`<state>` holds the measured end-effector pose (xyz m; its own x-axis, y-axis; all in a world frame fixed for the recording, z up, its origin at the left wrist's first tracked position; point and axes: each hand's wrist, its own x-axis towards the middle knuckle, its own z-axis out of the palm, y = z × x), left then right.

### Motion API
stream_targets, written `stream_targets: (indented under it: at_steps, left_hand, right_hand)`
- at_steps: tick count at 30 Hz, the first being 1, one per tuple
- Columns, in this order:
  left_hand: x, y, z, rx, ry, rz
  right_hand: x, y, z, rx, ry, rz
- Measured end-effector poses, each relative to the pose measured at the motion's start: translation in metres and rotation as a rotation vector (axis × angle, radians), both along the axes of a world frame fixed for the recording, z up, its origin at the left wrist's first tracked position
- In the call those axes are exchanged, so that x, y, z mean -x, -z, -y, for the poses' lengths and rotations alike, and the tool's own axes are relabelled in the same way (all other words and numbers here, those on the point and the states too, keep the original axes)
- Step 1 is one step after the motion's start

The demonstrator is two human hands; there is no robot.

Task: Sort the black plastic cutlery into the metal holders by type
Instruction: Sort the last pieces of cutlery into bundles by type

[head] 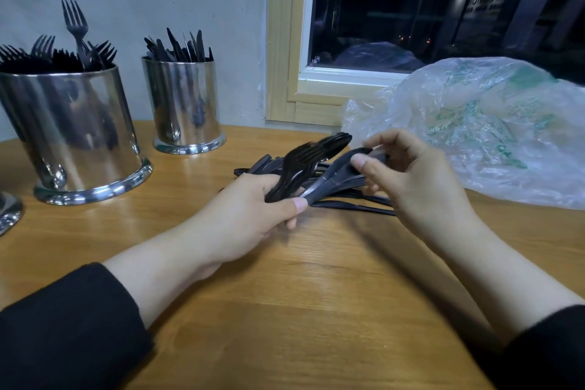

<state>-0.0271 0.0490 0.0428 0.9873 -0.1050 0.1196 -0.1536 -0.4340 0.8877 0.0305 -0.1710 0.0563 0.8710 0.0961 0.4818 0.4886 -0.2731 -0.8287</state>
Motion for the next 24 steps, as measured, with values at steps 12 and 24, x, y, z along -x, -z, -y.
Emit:
stream_targets:
  at_steps: [12,24]
  left_hand:
    - [-0.007,0.006,-0.002,0.168,-0.137,0.030]
    - [-0.012,0.008,-0.006,0.229,-0.213,0.081]
  right_hand:
    - [-0.022,0.017,0.034,1.014,0.050,-0.076]
    - [-0.013,0.011,0.033,0.920,-0.032,-0.269]
